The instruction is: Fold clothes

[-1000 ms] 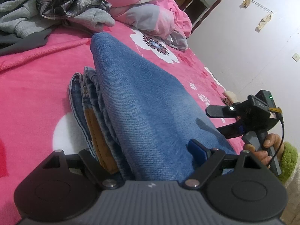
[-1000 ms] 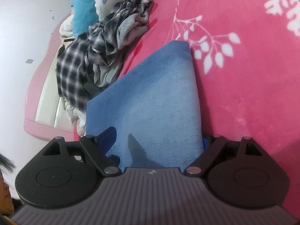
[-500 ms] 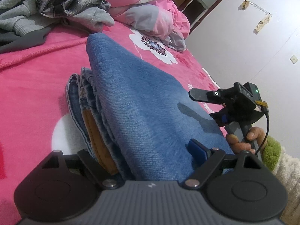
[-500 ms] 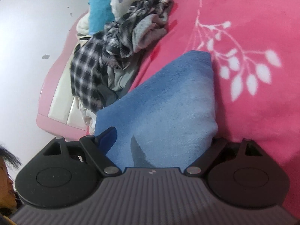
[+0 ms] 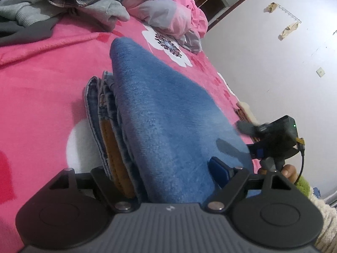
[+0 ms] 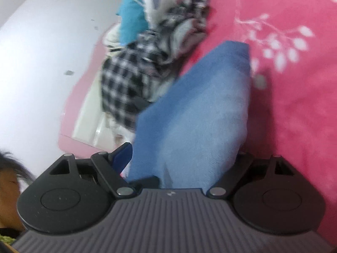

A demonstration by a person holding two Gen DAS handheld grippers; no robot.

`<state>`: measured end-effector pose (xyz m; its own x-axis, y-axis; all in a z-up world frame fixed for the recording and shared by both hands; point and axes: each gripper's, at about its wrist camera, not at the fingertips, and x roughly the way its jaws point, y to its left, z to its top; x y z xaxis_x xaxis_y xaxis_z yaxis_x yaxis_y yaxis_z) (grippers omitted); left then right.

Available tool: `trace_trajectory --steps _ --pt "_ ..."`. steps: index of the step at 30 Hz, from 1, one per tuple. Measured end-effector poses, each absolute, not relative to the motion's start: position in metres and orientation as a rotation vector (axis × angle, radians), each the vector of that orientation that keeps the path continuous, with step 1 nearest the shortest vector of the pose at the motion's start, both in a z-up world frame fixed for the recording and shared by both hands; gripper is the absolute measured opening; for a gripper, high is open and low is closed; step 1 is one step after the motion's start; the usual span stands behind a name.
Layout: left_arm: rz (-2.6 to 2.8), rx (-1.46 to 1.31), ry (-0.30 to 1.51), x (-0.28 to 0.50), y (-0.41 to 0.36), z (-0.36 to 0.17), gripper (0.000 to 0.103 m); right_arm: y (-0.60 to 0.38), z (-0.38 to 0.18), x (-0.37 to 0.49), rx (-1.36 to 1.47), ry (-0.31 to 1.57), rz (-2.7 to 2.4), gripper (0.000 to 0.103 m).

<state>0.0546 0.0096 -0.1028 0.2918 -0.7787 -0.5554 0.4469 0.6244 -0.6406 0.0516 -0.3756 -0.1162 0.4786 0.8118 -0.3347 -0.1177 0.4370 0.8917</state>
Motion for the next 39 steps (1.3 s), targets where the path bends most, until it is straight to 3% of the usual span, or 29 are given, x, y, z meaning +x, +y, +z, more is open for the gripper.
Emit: trace_trajectory --steps 1,4,16,39 --pt "-0.845 -0.397 0.966 0.055 0.009 -0.103 0.082 -0.379 -0.119 0.053 0.931 0.898 0.660 0.063" --pt "-0.843 -0.397 0.960 0.054 0.009 -0.104 0.082 -0.385 -0.127 0.059 0.926 0.927 0.623 0.048" --pt "-0.834 -0.358 0.919 0.048 0.004 -0.105 0.085 -0.370 -0.133 0.082 0.845 0.958 0.695 0.041" --pt "-0.828 -0.358 0.923 0.050 0.002 -0.104 0.085 -0.373 -0.135 0.071 0.791 0.923 0.723 0.041"
